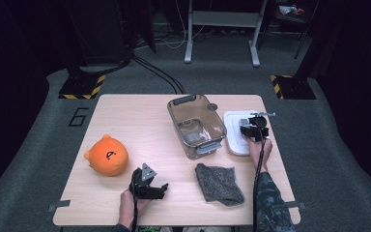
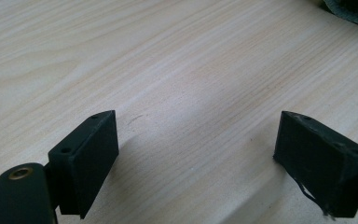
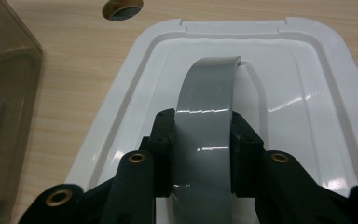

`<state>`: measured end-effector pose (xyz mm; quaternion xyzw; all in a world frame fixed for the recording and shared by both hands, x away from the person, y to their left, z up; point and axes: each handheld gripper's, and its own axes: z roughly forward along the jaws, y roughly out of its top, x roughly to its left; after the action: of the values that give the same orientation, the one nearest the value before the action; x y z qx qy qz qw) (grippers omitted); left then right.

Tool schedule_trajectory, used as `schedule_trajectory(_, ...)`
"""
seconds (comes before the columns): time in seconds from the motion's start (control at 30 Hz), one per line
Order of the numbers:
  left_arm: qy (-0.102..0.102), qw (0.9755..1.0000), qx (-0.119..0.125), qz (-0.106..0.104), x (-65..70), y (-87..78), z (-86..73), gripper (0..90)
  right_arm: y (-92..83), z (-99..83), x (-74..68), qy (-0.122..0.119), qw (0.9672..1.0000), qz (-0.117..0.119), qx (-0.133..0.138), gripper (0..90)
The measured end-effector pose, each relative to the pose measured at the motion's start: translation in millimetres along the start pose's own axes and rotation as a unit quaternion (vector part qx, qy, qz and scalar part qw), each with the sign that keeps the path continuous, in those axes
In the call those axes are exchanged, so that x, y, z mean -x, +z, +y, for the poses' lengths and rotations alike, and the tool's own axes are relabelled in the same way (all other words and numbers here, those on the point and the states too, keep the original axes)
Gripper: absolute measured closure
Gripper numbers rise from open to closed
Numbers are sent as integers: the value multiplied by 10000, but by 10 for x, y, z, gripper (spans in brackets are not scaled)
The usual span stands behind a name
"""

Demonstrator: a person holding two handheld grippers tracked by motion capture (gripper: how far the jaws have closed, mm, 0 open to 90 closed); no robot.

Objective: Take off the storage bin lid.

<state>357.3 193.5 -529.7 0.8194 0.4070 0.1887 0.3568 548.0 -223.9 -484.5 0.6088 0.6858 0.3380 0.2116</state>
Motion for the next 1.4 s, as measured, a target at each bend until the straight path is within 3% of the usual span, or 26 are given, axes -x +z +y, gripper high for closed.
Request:
schedule_trajectory(0.33, 3, 10000, 0, 0, 0, 0, 0, 134, 99, -28, 25, 45, 9998, -13, -180, 656)
schedule_trajectory(0.47, 9, 10000, -17, -22, -4, -3, 2, 134, 54, -26, 48, 1, 9999, 3, -129, 467)
schedule_trajectory(0.53, 11, 10000, -19, -22, -5, -4, 3, 134, -1, -28, 47, 22, 9999, 8, -127, 381)
schedule_trajectory(0.57, 11, 10000, -19, -22, -5, -4, 3, 134, -14, -31, 65, -78, 9999, 27, -86, 365)
schedule_trajectory(0.8, -24, 10000, 3, -17, -1, 0, 2, 133, -252, -68, 54, -182, 9994, 301, 13, 200)
schedule_trajectory(0.9, -33, 10000, 3, -22, 0, 0, 2, 132, -391, -121, 17, -414, 9987, 298, 58, 157)
schedule_trajectory(1.13, 5, 10000, 13, -17, 3, 3, 2, 127, -659, -340, 8, -708, 9967, 367, 168, 136)
schedule_trajectory(1.23, 4, 10000, 14, -19, 3, 4, 2, 128, -741, -456, 36, -729, 9953, 601, 211, 140)
schedule_trajectory(1.4, 5, 10000, 14, -16, 3, 4, 2, 128, -842, -679, 44, -837, 9939, 666, 284, 111)
